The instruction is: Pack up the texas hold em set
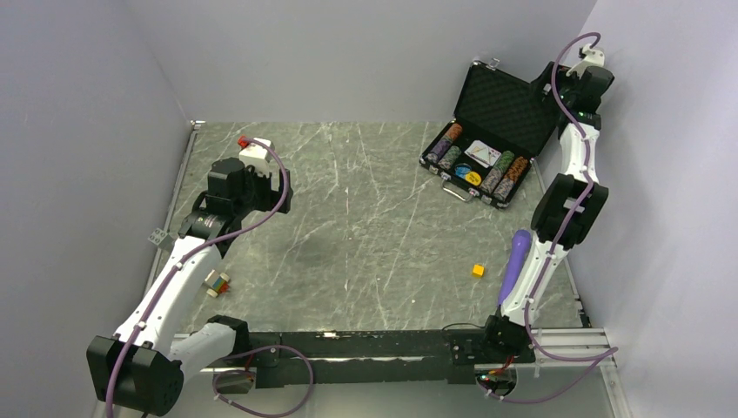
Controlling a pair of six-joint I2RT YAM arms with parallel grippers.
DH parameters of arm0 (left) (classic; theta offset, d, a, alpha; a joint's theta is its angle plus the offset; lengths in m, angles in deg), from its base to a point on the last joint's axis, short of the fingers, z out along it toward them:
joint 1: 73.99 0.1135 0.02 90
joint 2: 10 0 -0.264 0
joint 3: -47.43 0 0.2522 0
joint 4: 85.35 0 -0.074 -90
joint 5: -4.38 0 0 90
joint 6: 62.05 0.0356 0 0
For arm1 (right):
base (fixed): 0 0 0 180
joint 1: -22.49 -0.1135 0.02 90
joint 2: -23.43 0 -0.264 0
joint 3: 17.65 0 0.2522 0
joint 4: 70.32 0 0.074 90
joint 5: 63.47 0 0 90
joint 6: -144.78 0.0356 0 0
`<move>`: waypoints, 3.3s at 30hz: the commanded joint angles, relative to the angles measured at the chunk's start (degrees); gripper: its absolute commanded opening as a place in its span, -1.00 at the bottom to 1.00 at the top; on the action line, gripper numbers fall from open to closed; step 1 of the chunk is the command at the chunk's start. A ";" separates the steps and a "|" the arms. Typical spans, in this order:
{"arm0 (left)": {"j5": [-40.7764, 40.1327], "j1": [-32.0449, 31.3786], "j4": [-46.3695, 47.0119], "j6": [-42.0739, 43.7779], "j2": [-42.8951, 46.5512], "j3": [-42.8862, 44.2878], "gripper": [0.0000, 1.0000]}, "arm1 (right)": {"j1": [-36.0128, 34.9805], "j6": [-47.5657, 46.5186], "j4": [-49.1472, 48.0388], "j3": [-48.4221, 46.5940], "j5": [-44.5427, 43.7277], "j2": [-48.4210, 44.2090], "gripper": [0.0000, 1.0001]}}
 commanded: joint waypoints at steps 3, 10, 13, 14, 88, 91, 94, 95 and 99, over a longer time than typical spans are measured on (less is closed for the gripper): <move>0.18 0.16 2.03 0.68 0.80 0.13 0.97 | -0.55 -3.24 2.56 -2.14 9.36 0.56 0.75; 0.10 0.16 2.04 0.69 0.78 0.16 0.97 | -1.00 -4.10 3.22 2.08 13.63 -1.79 0.75; 0.23 0.16 2.14 0.70 0.78 0.17 0.97 | -1.15 -2.47 2.31 5.45 14.29 -3.52 0.74; 0.29 0.16 2.11 0.63 0.90 0.18 0.97 | -1.25 -1.99 2.09 6.47 14.54 -3.82 0.74; 1.39 0.07 3.34 -0.82 5.93 -0.96 0.97 | -12.91 9.49 -1.52 79.09 -7.35 -55.56 -0.23; 1.47 0.07 3.53 -0.82 6.14 -1.05 0.97 | -12.97 9.09 -3.43 79.08 -9.71 -54.40 -0.32; 2.09 0.07 3.58 -0.99 5.77 -0.97 0.97 | -12.87 8.62 -3.90 77.71 -11.00 -52.16 -0.37; 2.19 0.07 3.52 -0.99 5.59 -0.96 0.97 | -12.90 8.55 -3.83 77.09 -11.53 -51.21 -0.38; 2.12 0.07 3.53 -0.99 5.52 -0.96 0.97 | -12.88 8.11 -3.94 74.38 -13.39 -47.71 -0.41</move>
